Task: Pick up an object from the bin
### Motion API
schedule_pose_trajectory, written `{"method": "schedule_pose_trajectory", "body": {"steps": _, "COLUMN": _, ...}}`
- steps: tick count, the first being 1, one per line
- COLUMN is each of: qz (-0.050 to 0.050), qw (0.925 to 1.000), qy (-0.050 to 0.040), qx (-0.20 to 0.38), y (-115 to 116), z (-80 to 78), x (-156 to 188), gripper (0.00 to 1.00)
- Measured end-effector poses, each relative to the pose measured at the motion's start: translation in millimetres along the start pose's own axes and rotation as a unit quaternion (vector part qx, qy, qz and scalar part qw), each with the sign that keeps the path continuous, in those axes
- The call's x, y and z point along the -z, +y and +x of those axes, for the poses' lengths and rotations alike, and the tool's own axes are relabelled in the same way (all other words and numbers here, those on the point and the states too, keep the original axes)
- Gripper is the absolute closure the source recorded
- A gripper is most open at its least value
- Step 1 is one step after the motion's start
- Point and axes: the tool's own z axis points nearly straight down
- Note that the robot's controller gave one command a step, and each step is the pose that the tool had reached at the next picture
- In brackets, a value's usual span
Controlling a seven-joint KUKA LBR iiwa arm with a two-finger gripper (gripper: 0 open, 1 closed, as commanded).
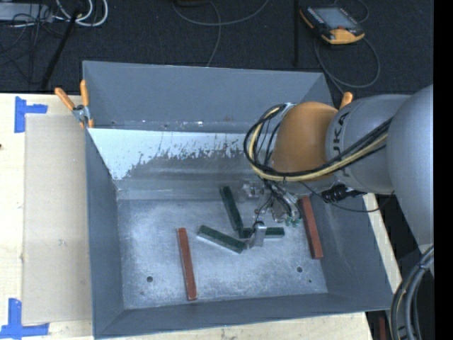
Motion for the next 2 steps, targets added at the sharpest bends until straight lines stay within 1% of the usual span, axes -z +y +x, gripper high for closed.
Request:
{"method": "schedule_pose_trajectory", "body": {"steps": 1, "qz": 0.001, "qw": 1.0, "qy": -0.0015, "qx": 0.0, "y": -1, "z": -0.7, "x": 5, "gripper": 1.0}}
{"method": "schedule_pose_trajectory", "body": {"steps": 2, "qz": 0.0, "qw": 0.9999, "qy": -0.006, "qx": 0.015, "y": 32, "z": -2.5, "x": 156, "gripper": 1.0}}
